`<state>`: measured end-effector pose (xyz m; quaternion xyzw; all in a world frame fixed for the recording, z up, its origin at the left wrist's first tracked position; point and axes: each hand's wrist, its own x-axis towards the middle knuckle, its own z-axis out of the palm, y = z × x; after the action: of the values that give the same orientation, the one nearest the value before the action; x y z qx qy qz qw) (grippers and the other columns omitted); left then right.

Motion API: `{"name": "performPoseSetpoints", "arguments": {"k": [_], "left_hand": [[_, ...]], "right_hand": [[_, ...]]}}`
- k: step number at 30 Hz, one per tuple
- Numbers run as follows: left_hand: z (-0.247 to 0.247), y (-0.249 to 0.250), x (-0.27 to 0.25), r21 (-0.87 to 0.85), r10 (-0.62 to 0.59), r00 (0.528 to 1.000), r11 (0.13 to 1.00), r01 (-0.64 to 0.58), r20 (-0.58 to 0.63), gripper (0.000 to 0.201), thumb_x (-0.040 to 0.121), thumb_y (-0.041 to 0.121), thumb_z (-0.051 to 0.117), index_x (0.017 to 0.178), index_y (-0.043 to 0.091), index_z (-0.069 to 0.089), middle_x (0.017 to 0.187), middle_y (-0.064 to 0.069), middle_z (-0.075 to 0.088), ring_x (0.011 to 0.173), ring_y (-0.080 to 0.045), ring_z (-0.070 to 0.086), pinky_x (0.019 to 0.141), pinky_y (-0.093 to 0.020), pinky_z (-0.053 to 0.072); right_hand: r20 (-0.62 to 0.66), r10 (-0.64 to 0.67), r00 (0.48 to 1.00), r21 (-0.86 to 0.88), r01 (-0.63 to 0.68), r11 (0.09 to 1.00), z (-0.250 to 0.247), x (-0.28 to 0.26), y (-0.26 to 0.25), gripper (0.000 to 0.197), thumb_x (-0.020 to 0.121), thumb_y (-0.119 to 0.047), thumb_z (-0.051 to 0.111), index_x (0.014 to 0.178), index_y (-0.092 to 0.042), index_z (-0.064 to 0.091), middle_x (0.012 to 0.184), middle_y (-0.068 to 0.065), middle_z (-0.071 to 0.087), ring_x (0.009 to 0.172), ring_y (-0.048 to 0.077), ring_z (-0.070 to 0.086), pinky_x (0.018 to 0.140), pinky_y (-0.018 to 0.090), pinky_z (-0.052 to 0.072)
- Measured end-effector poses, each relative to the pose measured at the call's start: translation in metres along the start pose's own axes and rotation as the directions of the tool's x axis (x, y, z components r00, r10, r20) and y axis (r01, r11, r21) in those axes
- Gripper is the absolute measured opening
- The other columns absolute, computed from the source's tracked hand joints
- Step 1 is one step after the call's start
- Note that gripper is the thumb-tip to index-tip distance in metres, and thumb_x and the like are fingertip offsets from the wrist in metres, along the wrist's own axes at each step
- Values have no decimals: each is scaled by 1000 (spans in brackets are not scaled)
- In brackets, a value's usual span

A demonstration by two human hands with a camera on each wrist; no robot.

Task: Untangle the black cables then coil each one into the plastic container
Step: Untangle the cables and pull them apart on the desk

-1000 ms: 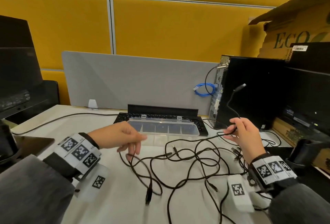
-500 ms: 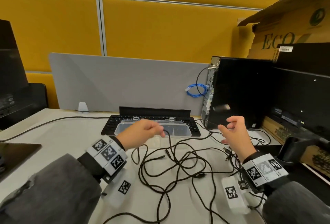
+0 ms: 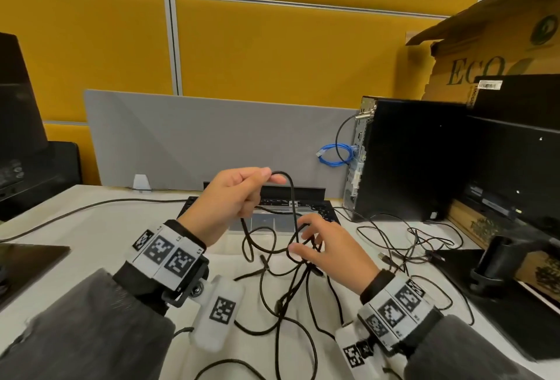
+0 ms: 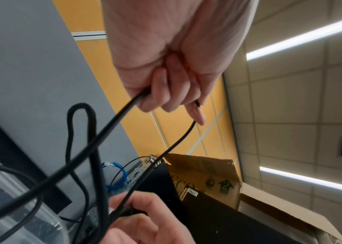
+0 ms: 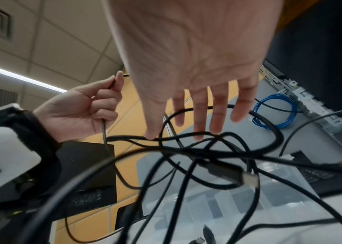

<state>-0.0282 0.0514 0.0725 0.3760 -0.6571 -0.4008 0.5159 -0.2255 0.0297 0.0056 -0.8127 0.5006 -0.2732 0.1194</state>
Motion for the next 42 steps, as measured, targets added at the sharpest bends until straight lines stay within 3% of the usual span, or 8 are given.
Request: {"name": "performPoseSetpoints", "arguments": {"k": [7, 15, 22, 28, 33, 35, 40, 42], "left_hand": [[-45, -3, 0, -230, 8, 956, 970, -78, -293, 26, 98, 25, 41, 89, 14, 63, 47, 11, 25, 39, -4, 20, 40, -17, 16], [-72, -18, 1, -293, -36, 882, 949, -117, -470, 25, 99, 29, 40, 93, 18, 61, 47, 10, 26, 38, -3, 21, 35, -14, 20], [-53, -7, -2, -76, 18, 921, 996, -52, -390, 27, 98, 31, 43, 93, 20, 67, 50, 11, 29, 45, -6, 23, 40, -15, 21], [-16, 6, -15, 180, 103, 982, 981, -73, -161, 28, 95, 26, 47, 85, 11, 69, 46, 13, 43, 43, -2, 37, 46, -10, 31], [-16, 3, -26, 430, 154, 987, 889, -159, 47, 19, 91, 23, 55, 84, 19, 72, 77, 7, 70, 72, 1, 60, 69, -9, 43], [-16, -4, -24, 460, 127, 984, 871, -170, 124, 17, 88, 31, 57, 82, 26, 71, 79, 9, 71, 74, -1, 60, 72, -14, 44], [-48, -21, -13, 583, 83, 995, 811, -41, -46, 26, 86, 36, 58, 74, 14, 66, 52, 14, 50, 50, -1, 42, 53, -19, 31], [-72, -30, -12, 636, 21, 991, 769, 70, -134, 30, 90, 33, 56, 68, 13, 62, 40, 14, 41, 42, -3, 37, 49, -22, 25]], "right_hand": [[-167, 11, 986, 13, -9, 1000, -19, 4, 14, 10, 91, -41, 50, 87, -32, 54, 66, -11, 54, 60, 2, 49, 56, 16, 36], [57, -80, 995, -135, 87, 987, -46, 3, 30, 24, 93, -41, 45, 69, -40, 44, 79, -8, 42, 77, 3, 42, 68, 17, 33], [15, 35, 999, -500, -23, 866, -50, -4, 17, 34, 92, -51, 40, 115, -28, 50, 109, -5, 50, 104, 13, 52, 79, 22, 44], [242, -73, 967, 288, 0, 958, -36, 8, -45, 90, 83, -33, 67, 144, -39, 1, 141, -1, 38, 81, 12, 66, 74, 25, 56], [446, -180, 877, 786, -287, 547, -36, 10, -52, 41, 93, -23, 51, 133, -23, 42, 117, 7, 62, 98, 25, 65, 75, 35, 56], [480, -245, 843, 791, -295, 536, -38, 7, -53, 24, 94, -31, 48, 111, -15, 55, 84, 5, 62, 79, 20, 65, 66, 28, 54], [60, 149, 987, 910, -115, 399, -73, 16, -32, 30, 97, -23, 40, 68, -19, 43, 51, -7, 30, 46, 8, 30, 45, 18, 36], [-215, 423, 880, 960, 110, 258, -103, 15, -16, 31, 97, -19, 39, 66, -20, 41, 45, -7, 28, 40, 6, 26, 46, 20, 31]]}}
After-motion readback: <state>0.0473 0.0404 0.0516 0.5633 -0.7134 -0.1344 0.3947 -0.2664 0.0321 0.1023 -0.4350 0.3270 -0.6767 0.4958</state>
